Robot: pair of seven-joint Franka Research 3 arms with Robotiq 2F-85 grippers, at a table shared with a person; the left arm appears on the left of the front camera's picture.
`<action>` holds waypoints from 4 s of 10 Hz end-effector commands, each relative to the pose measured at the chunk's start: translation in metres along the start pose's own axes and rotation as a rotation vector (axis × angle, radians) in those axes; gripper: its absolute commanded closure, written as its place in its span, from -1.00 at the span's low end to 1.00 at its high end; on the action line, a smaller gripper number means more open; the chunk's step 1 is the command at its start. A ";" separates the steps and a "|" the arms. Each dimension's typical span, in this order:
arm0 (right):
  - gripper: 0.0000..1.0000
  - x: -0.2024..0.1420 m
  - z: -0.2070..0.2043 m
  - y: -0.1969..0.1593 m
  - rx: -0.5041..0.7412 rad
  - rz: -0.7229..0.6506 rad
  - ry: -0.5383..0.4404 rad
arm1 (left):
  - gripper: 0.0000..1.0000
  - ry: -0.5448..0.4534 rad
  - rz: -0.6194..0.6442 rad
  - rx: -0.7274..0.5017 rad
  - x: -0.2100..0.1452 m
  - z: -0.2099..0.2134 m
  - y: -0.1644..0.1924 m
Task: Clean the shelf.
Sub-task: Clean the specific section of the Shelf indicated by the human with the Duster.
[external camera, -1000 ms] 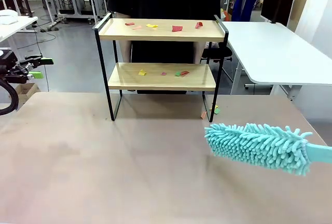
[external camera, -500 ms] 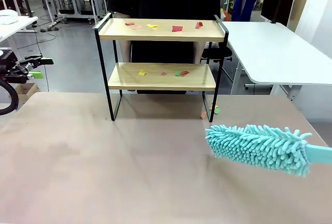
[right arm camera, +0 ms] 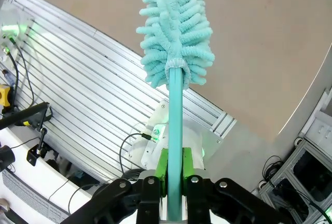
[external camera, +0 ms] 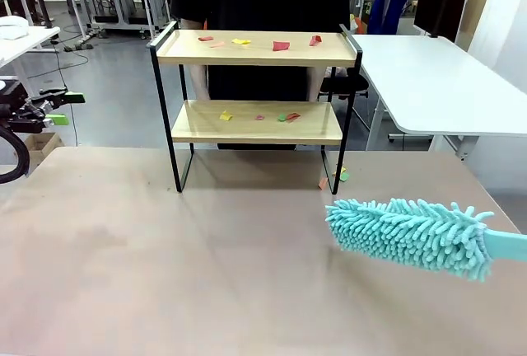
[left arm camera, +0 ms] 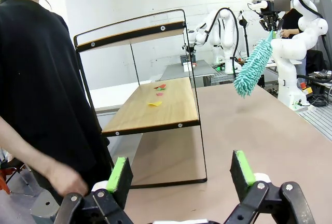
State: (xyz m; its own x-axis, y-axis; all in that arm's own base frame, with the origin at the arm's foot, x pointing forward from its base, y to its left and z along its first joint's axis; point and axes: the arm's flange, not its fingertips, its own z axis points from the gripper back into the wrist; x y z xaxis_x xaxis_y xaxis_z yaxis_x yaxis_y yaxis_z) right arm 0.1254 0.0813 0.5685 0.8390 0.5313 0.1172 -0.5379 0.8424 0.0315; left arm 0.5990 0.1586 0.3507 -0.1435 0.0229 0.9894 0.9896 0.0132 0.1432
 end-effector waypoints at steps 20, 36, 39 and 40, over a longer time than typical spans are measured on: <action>0.74 -0.007 0.003 0.005 0.007 0.009 -0.004 | -1.00 0.005 -0.012 -0.006 0.002 0.000 -0.001; 0.74 0.108 -0.004 0.117 0.336 -0.016 -0.269 | -1.00 0.005 -0.012 -0.006 0.002 0.000 -0.001; 0.74 0.128 -0.025 0.135 0.352 -0.138 -0.373 | -1.00 0.005 -0.012 -0.006 0.002 0.000 -0.001; 0.74 0.131 -0.027 0.138 0.357 -0.164 -0.336 | -1.00 0.005 -0.012 -0.006 0.002 0.000 -0.001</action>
State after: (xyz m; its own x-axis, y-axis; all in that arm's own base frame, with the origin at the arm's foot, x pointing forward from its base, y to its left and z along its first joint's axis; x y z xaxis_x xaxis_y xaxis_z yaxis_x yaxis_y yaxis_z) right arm 0.1628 0.2595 0.5662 0.8577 0.3181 0.4039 -0.4721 0.7982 0.3741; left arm 0.5990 0.1586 0.3507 -0.1435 0.0229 0.9894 0.9896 0.0133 0.1432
